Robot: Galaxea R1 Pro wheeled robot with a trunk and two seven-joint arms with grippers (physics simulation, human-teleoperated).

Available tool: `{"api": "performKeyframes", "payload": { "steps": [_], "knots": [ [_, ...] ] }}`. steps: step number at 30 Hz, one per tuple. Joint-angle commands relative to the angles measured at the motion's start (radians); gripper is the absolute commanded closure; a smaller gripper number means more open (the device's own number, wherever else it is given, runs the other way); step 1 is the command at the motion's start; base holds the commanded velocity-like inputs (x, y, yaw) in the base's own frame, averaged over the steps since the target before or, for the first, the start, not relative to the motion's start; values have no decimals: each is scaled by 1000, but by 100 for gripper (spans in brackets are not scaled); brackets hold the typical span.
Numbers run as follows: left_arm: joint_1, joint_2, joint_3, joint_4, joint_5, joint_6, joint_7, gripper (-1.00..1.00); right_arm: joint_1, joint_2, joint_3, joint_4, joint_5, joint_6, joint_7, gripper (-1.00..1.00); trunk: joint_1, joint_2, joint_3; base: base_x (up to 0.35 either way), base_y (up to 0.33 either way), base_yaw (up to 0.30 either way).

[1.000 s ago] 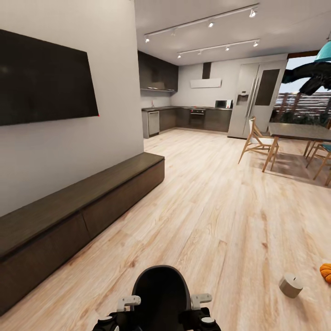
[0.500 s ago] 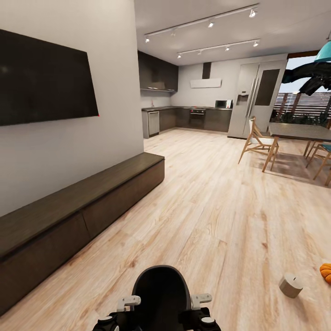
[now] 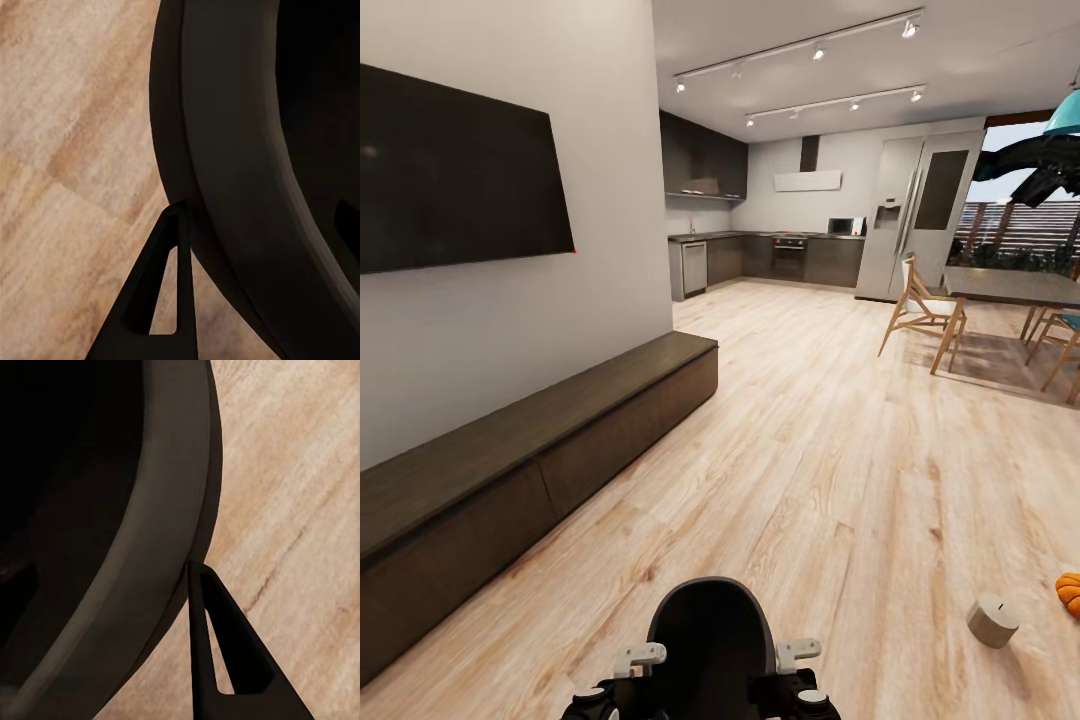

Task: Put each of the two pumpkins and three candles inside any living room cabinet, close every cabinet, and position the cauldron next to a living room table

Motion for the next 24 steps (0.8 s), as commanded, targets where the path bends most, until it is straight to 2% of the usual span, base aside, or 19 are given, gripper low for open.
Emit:
{"api": "performKeyframes", "payload": {
  "steps": [1,24],
  "knots": [
    [0,0,-1,-1,9,6,-1,100,-1,-1,11,-21,-15,4,-7,100,0,-1,-1,0,0,0],
    [0,1,-1,-1,9,6,-1,100,-1,-1,11,-22,-15,4,-8,100,0,-1,-1,-49,33,0]
  ]
}}
